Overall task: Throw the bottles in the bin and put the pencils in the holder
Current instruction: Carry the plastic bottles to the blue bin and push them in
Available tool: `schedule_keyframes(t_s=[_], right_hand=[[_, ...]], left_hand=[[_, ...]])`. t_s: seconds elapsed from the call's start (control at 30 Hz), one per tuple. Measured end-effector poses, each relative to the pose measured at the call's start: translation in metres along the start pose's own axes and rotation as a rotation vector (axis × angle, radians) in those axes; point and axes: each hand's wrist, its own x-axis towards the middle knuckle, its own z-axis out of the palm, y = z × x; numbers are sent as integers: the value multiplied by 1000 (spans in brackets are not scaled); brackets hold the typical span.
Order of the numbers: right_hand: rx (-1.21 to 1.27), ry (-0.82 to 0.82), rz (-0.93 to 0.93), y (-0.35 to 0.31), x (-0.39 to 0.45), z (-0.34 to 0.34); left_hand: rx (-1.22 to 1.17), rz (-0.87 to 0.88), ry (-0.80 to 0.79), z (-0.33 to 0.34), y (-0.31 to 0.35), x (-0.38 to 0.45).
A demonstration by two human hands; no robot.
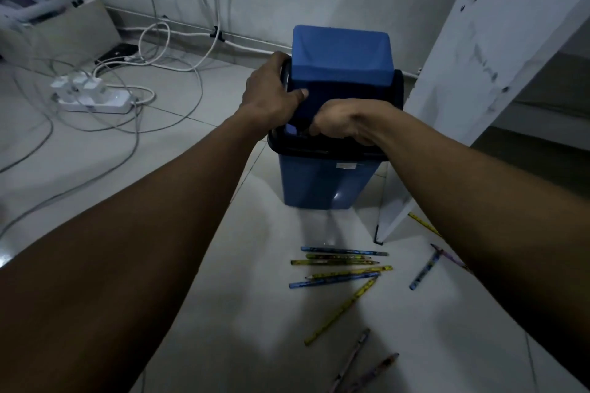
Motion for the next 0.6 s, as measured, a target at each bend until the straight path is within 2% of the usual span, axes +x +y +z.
schedule_keyframes(t_s=[0.13,0.27,0.5,0.57,0.6], right_hand=[[34,7,29,-5,1,2],[14,35,-60,-12,11,13],[-92,-47,-33,-28,15,14],[-110,-22,-29,-24,18,12],[-57,41,-14,-19,20,11]], left_hand=[[-9,-2,1,1,0,0],[-26,-23,10,1,1,0],[-78,-25,-25,-2,-1,-1],[-71,-7,-15,-1,-2,0],[-60,4,-6,-1,-3,1]])
